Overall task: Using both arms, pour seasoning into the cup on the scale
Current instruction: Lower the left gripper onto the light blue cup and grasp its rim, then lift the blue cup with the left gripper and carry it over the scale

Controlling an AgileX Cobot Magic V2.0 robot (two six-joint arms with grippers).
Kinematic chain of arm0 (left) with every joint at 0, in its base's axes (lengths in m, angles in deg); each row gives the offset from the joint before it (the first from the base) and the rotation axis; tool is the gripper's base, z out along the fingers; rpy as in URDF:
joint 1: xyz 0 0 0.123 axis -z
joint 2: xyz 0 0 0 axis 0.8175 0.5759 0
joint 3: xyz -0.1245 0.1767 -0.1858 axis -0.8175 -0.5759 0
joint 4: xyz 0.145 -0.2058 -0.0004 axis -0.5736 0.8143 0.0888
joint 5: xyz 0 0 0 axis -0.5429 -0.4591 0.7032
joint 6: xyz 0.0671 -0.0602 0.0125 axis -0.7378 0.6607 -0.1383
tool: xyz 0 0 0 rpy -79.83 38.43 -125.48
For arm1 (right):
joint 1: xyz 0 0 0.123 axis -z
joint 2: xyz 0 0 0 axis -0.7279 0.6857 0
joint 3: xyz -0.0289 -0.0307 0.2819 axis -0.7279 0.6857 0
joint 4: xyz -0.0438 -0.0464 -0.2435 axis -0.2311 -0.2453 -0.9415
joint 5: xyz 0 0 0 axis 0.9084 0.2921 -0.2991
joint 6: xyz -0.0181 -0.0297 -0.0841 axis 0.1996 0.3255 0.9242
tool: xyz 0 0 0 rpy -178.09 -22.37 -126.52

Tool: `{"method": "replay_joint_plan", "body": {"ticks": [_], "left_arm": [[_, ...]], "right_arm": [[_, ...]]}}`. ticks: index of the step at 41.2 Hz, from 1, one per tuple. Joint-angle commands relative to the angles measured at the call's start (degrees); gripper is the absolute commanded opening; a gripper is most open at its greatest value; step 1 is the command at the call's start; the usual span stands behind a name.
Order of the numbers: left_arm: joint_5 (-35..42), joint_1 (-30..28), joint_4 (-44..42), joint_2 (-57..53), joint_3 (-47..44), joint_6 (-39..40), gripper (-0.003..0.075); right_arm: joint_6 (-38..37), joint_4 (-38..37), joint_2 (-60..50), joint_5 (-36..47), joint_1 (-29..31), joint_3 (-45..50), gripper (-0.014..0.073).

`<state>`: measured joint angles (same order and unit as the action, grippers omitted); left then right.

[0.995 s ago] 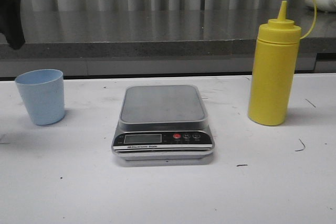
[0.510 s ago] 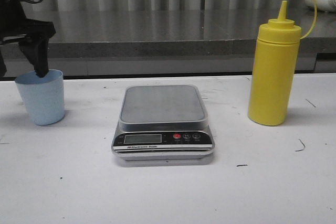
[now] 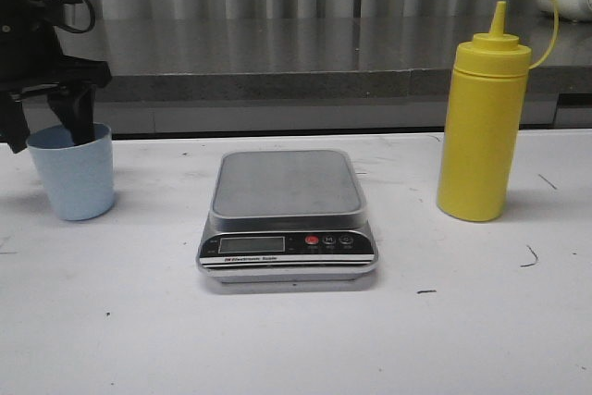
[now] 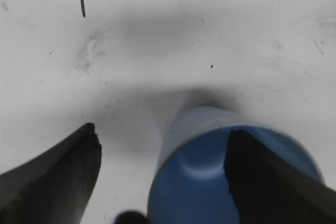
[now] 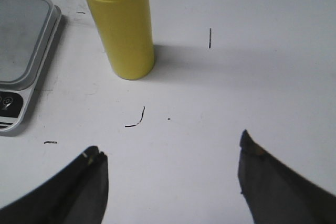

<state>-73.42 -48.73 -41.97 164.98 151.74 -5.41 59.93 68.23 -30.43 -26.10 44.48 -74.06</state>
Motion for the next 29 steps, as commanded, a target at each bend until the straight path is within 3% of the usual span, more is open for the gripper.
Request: {"method": "replay_joint_plan", "body": {"ticks": [1,17,26,29], "left_arm": [[-0.41,0.02,0.18,-3.16,1.92,0.24,0.0376],[-2.37,0.02,0.06,-3.16,1.92,0.24,0.0096],[-3.68,0.02,0.06,-3.27,2.05,0.24,-0.0017],[-4.76,0.12,0.06,-3.50,2.96,0.24,-0.0020]], "right_arm": [[0.56,-0.29,0.01,3.71,-0.13,-1.92,0.0540],[0.56,-0.29,0.01,3.71,-0.13,-1.92,0.0540],[0.56,-0.29,0.01,3.71,-0.13,-1.92,0.0540],[0.56,-0.29,0.01,3.71,-0.13,-1.92,0.0540]]}}
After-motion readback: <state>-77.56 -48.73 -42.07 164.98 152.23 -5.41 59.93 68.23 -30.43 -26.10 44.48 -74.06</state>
